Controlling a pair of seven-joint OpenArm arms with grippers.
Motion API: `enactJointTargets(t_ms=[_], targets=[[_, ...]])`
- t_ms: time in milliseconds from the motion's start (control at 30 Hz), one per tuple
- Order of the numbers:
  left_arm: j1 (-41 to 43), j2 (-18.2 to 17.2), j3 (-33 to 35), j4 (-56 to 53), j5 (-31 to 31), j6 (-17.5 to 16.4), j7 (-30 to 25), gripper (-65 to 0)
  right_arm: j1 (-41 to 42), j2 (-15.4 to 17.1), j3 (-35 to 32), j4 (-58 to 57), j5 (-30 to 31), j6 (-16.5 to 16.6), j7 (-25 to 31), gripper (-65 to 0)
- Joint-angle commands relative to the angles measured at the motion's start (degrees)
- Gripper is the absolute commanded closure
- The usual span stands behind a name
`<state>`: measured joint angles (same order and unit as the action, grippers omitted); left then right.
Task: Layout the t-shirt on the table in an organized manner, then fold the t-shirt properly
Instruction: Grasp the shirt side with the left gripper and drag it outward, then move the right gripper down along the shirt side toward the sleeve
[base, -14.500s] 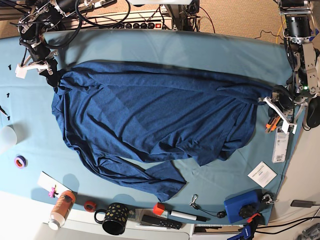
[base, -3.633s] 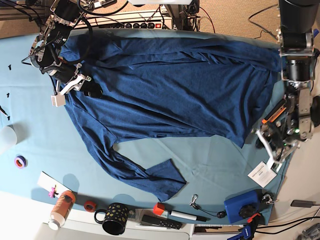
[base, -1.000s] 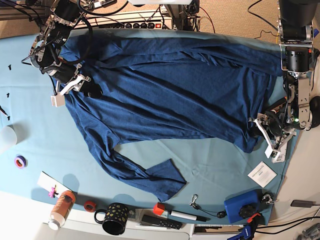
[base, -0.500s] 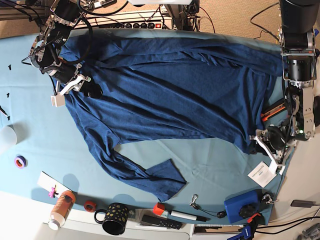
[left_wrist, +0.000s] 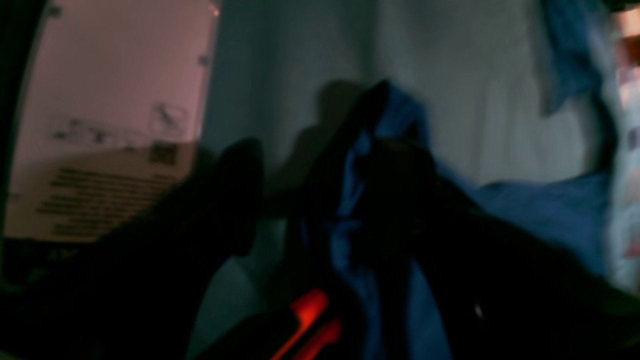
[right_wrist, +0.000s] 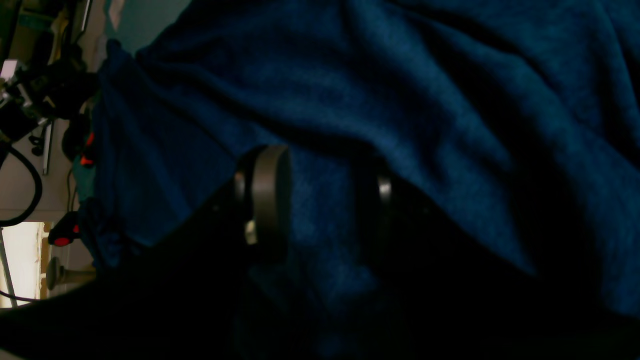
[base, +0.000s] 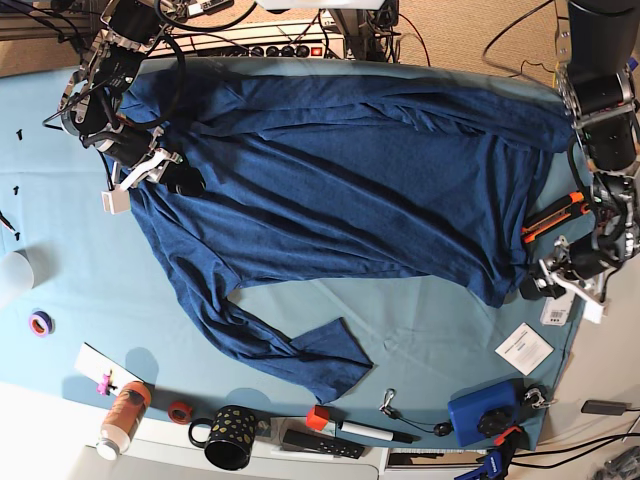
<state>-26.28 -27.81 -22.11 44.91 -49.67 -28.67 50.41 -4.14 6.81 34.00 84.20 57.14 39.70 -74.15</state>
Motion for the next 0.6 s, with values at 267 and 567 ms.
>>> enactJointTargets(t_ms=[267,567], targets=[[-1.3,-0.4,5.0,-0.7,-2.0,-1.4,-0.1,-34.3,0.6,0.8,0.2,0.8,1.7,0.3,1.0,-21.9],[-1.4,3.7,9.5,-0.7,-1.8,-1.2,-2.0,-34.3,0.6,0.8,0.2,0.8,1.7,0.3,1.0,-21.9]])
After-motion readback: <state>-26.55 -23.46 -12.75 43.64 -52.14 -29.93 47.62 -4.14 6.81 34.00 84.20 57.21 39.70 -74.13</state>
